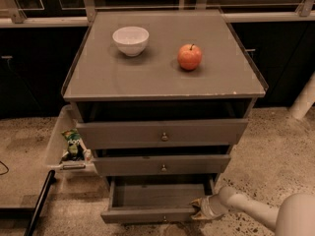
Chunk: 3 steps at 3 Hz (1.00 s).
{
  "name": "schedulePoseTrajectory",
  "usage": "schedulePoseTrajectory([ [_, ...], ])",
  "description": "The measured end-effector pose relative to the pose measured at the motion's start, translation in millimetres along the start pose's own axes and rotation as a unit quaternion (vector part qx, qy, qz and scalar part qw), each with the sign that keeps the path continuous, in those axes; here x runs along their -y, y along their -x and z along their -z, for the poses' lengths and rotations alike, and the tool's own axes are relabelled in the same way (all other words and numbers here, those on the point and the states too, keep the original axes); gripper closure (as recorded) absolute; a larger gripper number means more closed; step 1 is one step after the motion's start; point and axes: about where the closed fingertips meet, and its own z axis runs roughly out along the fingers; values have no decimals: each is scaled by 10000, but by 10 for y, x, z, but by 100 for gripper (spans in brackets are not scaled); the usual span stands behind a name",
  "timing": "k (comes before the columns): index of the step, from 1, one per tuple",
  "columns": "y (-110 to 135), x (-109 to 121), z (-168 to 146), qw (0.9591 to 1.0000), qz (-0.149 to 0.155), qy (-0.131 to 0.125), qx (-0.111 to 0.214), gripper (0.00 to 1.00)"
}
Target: Open bottom drawer
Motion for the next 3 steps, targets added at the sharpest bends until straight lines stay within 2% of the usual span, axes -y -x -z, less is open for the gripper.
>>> schedulePoseTrajectory([
  [1, 5, -16, -11, 10000, 2, 16, 23, 34],
  [2, -79, -172, -44, 9996, -114, 143, 220, 11],
  [3, -90, -199, -32, 9995, -128, 164, 237, 15],
])
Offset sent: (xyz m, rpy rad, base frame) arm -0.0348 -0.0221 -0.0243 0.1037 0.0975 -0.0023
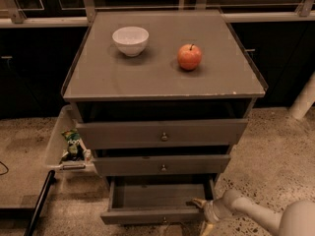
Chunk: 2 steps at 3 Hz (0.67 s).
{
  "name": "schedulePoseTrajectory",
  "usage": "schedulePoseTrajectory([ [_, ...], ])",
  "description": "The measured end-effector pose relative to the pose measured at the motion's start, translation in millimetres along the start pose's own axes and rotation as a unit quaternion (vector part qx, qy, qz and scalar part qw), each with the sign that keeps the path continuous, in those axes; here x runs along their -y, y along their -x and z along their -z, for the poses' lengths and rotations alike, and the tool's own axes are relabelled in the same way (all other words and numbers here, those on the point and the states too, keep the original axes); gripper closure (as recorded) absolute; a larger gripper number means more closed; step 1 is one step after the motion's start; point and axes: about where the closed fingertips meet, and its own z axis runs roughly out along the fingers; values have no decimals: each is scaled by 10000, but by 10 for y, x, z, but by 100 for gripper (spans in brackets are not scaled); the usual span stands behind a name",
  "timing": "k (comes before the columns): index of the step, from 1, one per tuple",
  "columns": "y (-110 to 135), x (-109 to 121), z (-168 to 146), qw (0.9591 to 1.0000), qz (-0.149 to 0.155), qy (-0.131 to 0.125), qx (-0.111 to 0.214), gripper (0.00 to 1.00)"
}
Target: Open bottom drawer
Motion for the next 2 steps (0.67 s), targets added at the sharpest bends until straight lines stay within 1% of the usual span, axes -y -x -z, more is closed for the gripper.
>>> schedulePoseTrajectory([
  [1, 32, -254, -11, 9998, 8, 167, 45, 38],
  [2, 52, -243, 17, 9998, 8, 168, 45, 61],
])
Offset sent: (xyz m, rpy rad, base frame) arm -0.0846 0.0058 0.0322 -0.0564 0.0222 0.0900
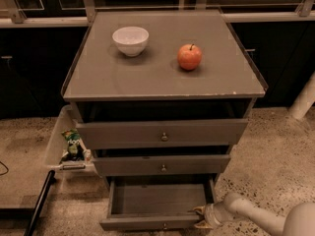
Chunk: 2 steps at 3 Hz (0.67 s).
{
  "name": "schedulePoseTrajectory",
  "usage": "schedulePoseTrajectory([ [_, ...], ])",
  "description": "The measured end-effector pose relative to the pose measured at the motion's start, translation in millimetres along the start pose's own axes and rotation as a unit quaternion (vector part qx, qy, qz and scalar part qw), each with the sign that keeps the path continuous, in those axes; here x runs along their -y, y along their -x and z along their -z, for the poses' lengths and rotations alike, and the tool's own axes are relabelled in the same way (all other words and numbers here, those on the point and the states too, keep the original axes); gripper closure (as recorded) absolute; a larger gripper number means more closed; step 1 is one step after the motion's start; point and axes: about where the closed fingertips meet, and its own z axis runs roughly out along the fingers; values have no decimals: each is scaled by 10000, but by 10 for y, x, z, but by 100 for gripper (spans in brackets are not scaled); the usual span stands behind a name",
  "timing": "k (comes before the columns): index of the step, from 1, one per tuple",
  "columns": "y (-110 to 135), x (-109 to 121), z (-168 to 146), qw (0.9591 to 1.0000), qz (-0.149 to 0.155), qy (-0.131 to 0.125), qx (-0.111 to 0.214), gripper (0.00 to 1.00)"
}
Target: Open bottom drawer
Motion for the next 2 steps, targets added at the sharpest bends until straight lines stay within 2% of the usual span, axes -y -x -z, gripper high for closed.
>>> schedulePoseTrajectory([
  [1, 15, 5, 20, 10000, 2, 2, -1, 85],
  [2, 43, -106, 48, 10000, 32, 34, -17, 100],
])
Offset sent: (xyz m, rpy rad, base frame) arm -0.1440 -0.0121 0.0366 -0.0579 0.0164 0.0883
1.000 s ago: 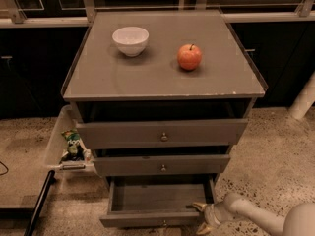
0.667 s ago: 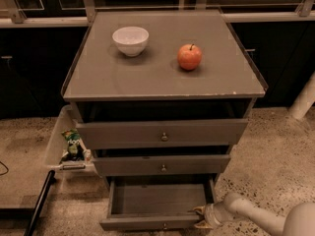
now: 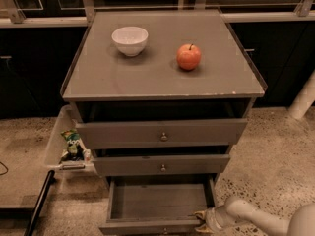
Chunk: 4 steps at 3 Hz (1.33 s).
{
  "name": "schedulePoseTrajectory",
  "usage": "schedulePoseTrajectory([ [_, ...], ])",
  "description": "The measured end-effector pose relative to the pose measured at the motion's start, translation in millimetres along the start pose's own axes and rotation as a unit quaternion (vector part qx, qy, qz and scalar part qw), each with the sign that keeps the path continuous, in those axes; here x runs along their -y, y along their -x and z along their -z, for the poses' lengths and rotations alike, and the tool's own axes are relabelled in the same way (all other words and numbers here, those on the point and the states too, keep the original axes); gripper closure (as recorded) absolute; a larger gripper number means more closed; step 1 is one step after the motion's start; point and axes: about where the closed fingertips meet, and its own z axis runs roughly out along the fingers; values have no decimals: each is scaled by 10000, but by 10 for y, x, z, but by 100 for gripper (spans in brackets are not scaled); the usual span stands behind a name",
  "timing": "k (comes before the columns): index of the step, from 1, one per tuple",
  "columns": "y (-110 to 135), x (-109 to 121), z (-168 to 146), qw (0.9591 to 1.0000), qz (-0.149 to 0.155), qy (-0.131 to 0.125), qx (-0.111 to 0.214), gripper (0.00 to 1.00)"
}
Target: Open bottom drawer
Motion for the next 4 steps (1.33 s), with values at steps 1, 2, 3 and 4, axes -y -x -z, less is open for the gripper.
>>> schedulePoseTrajectory([
  [1, 2, 0, 3, 10000, 0, 0, 0, 89],
  [2, 2, 0, 3, 10000, 0, 0, 0, 66],
  [3, 2, 0, 2, 10000, 0, 1, 0, 42],
  [4, 2, 0, 2, 10000, 0, 1, 1, 19],
])
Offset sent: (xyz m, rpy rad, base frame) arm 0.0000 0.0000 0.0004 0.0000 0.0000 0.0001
